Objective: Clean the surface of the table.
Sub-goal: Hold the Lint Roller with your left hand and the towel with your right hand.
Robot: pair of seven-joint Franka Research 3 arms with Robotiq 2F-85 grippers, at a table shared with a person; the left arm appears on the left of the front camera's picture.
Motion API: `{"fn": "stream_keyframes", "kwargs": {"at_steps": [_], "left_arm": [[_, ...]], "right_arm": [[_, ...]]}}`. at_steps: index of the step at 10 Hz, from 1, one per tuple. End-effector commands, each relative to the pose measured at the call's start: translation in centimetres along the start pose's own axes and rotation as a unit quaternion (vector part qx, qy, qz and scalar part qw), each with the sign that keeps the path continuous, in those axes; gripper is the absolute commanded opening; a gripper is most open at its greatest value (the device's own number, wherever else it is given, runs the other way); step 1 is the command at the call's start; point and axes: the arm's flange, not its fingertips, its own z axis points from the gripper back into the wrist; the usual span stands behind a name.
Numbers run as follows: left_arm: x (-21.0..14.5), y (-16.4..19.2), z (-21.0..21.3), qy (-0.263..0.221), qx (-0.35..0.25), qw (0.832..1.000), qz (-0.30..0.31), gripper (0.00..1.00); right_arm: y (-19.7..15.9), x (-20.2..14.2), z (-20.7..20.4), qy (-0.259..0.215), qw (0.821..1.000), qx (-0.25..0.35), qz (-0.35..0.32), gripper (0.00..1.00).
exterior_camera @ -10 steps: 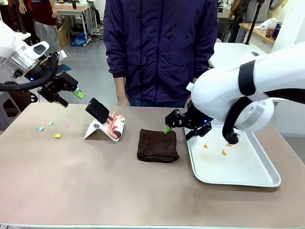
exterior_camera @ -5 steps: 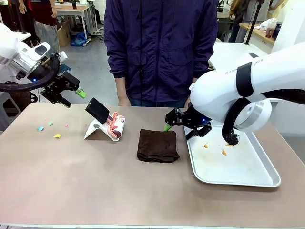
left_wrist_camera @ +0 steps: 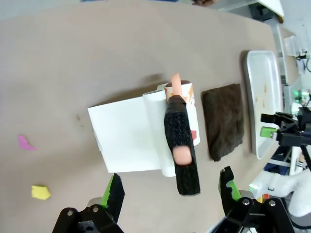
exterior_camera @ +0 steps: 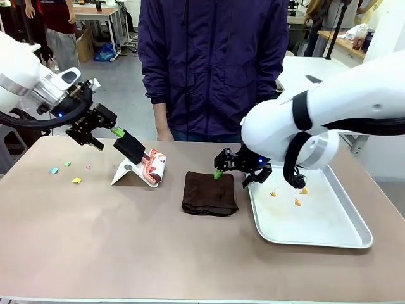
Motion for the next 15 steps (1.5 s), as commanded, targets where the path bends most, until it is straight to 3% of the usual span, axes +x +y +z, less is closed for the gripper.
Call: {"fn": "stream_keyframes", "kwargs": {"at_steps": [1, 2, 6, 15], "left_arm": [[0.5, -0.2, -1.0, -0.014, -0.001, 1.000, 0.022, 1.00], [0.6, -0.3, -1.7, -0.009, -0.004, 1.000, 0.024, 1.00], [1.0, -0.5, -2.8, -0.023, -0.025, 0.999, 0.029, 1.00], [1.0, -1.0, -3.0, -0.031, -0.046, 0.998, 0.020, 1.00]], "right_arm": [[2.5, 2.6, -1.9, 0.015, 0.999, -0.029, -0.007, 1.00], [2.6, 3.2, -2.7, 0.009, 0.998, -0.058, -0.025, 1.00], [2.9, 3.3, -5.1, 0.041, 0.996, -0.076, -0.004, 1.00], [3.9, 3.3, -7.0, 0.054, 0.989, -0.138, -0.024, 1.00]]}}
